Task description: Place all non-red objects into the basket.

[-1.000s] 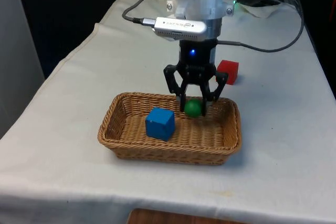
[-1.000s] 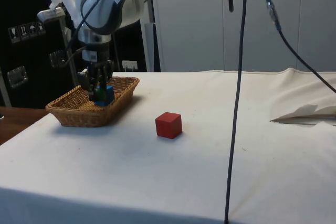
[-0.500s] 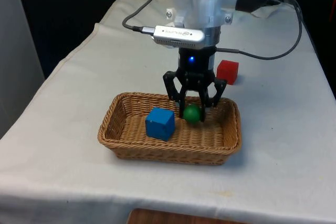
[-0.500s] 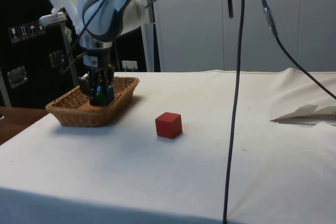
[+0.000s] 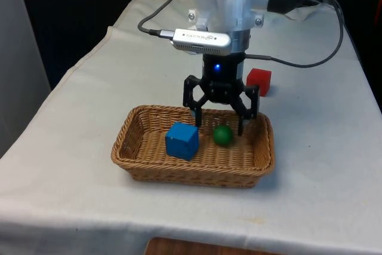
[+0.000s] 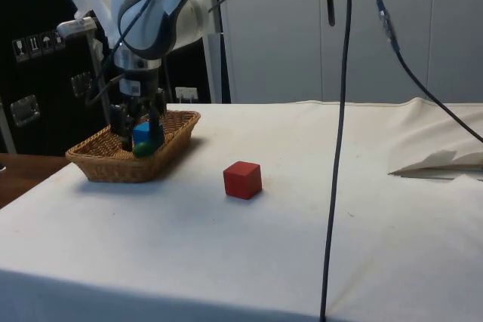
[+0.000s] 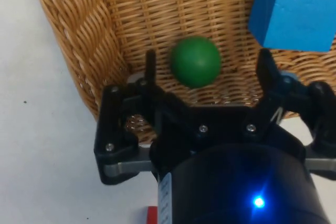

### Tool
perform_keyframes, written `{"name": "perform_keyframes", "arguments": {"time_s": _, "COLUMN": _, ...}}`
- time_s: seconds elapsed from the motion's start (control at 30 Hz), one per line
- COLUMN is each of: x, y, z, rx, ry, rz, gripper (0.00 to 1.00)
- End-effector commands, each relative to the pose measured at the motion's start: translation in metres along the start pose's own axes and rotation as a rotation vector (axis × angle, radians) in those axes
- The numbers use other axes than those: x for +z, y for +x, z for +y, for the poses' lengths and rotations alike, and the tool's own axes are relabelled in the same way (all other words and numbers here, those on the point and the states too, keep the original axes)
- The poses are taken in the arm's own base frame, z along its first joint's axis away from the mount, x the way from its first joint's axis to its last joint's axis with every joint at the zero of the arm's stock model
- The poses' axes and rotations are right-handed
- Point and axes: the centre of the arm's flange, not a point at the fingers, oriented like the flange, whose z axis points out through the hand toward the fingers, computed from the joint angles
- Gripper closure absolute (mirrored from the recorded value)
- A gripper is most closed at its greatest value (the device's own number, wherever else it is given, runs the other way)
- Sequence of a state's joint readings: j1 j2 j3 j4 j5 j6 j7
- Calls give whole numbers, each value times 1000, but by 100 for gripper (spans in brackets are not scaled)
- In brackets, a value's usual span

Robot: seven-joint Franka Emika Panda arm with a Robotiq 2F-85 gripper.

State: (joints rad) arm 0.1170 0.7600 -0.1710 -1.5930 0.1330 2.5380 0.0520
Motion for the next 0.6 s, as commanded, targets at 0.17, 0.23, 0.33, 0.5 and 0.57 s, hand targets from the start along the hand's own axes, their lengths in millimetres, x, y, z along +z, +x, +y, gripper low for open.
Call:
{"name": "perform_keyframes", "arguments": {"time_s": 0.17, "x": 1, "y": 0, "z": 0, "rx": 3, "ry": 5, "rz": 0, "gripper": 0}}
{"name": "perform_keyframes", "arguments": {"time_s": 0.23, "x": 1, "y": 0, "z": 0, "rx": 4, "ry": 5, "rz": 0, "gripper": 0}}
{"name": "perform_keyframes", "arguments": {"time_s": 0.33, "x": -13, "y": 1, "z": 1, "rx": 3, "ry": 3, "rz": 2, "gripper": 0}}
{"name": "perform_keyframes", "arguments": {"time_s": 0.5, "x": -26, "y": 1, "z": 2, "rx": 3, "ry": 4, "rz": -1, "gripper": 0}}
{"name": "perform_keyframes", "arguments": {"time_s": 0.57, "x": -33, "y": 1, "z": 2, "rx": 2, "ry": 4, "rz": -5, "gripper": 0}}
